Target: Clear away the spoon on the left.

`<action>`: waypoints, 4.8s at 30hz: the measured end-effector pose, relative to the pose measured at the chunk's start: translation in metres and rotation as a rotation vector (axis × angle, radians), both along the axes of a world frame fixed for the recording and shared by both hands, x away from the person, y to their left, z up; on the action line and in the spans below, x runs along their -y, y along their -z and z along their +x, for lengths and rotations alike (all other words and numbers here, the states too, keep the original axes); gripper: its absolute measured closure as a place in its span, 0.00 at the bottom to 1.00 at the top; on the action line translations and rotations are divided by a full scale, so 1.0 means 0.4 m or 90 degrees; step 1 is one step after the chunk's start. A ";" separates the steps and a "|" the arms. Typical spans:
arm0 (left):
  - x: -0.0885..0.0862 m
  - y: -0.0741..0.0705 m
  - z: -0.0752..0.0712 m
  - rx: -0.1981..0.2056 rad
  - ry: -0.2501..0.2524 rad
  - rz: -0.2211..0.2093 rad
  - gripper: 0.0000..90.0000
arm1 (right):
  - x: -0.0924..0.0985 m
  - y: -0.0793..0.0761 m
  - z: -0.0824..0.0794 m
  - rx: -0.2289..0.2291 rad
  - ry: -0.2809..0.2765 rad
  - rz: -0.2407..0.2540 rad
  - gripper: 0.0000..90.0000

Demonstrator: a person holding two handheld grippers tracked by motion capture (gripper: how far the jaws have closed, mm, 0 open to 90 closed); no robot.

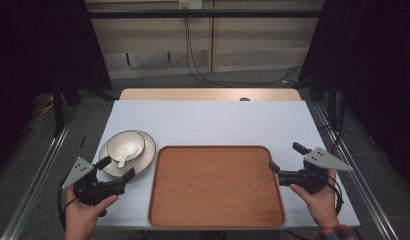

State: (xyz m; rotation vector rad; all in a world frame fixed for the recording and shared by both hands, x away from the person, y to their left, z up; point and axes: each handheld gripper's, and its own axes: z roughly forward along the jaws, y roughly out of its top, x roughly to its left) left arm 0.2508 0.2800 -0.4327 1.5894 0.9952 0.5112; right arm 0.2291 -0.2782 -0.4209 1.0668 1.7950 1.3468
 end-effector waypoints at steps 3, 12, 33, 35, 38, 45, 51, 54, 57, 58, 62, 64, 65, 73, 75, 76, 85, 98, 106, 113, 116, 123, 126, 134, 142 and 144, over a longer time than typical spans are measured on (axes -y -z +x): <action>0.000 0.001 0.002 0.008 -0.007 0.010 0.03 | 0.004 -0.002 -0.004 0.001 0.000 0.007 0.01; -0.003 0.005 0.000 0.028 -0.016 0.038 0.06 | 0.005 -0.001 -0.004 0.001 0.005 0.016 0.01; -0.001 0.027 0.001 0.001 -0.046 0.117 0.22 | -0.004 0.004 -0.004 0.016 -0.003 -0.006 0.01; -0.004 0.029 0.001 -0.004 -0.050 0.120 0.25 | -0.004 0.005 -0.004 0.017 -0.005 -0.008 0.01; -0.002 0.032 0.002 -0.006 -0.055 0.113 0.30 | -0.004 0.005 -0.004 0.019 -0.008 -0.013 0.01; -0.004 0.043 0.005 -0.018 -0.065 0.114 0.39 | -0.005 0.006 -0.005 0.017 -0.010 -0.016 0.02; -0.005 0.044 0.005 -0.012 -0.069 0.119 0.46 | -0.007 0.008 -0.003 0.018 -0.011 -0.021 0.02; -0.005 0.047 0.006 -0.023 -0.073 0.107 0.49 | -0.007 0.008 -0.003 0.016 -0.013 -0.018 0.02; -0.005 0.042 0.005 -0.018 -0.081 0.107 0.55 | -0.008 0.008 -0.004 0.014 -0.018 -0.018 0.02; -0.006 0.041 0.005 -0.019 -0.077 0.105 0.55 | -0.008 0.008 -0.004 0.014 -0.018 -0.018 0.02; -0.004 0.044 0.006 -0.034 -0.092 0.101 0.58 | -0.011 0.008 -0.004 0.009 -0.024 -0.001 0.02; -0.005 0.043 0.007 -0.037 -0.090 0.092 0.62 | -0.012 0.005 -0.005 0.014 -0.024 -0.003 0.02; -0.004 0.042 0.007 -0.038 -0.094 0.092 0.64 | -0.011 0.005 -0.006 0.016 -0.026 -0.013 0.02; -0.004 0.043 0.010 -0.039 -0.094 0.091 0.72 | -0.011 0.008 -0.004 0.013 -0.026 -0.021 0.02; -0.007 0.041 0.011 -0.043 -0.092 0.083 0.74 | -0.011 0.008 -0.004 0.014 -0.029 -0.020 0.02; -0.008 0.041 0.011 -0.043 -0.094 0.083 0.75 | -0.011 0.008 -0.004 0.014 -0.029 -0.021 0.03; -0.021 0.033 0.013 -0.051 -0.110 0.066 0.85 | -0.012 0.009 -0.004 0.012 -0.025 -0.023 0.03; -0.017 0.017 0.024 -0.057 -0.114 0.049 0.94 | -0.014 0.009 -0.005 0.011 -0.033 -0.023 0.04; -0.011 0.002 0.039 -0.047 -0.115 0.045 0.94 | -0.016 0.009 -0.004 0.014 -0.038 -0.023 0.04; -0.014 -0.012 0.062 -0.042 -0.125 0.029 0.94 | -0.012 0.008 -0.005 0.013 -0.037 -0.019 0.04; -0.013 -0.017 0.076 -0.037 -0.124 0.027 0.94 | -0.011 0.008 -0.004 0.015 -0.037 -0.017 0.04; -0.013 -0.029 0.103 -0.026 -0.134 0.022 0.94 | -0.006 0.008 -0.004 0.012 -0.032 -0.012 0.04; -0.009 -0.030 0.112 -0.027 -0.138 0.018 0.94 | -0.006 0.008 -0.004 0.011 -0.031 -0.012 0.04; -0.001 -0.029 0.133 -0.021 -0.142 0.016 0.93 | -0.006 0.009 -0.002 0.013 -0.029 -0.011 0.04; -0.002 -0.031 0.159 -0.012 -0.155 -0.004 0.93 | -0.006 0.009 -0.002 0.012 -0.028 -0.010 0.04; 0.001 -0.032 0.168 -0.010 -0.161 -0.007 0.93 | -0.005 0.009 -0.002 0.010 -0.028 -0.011 0.04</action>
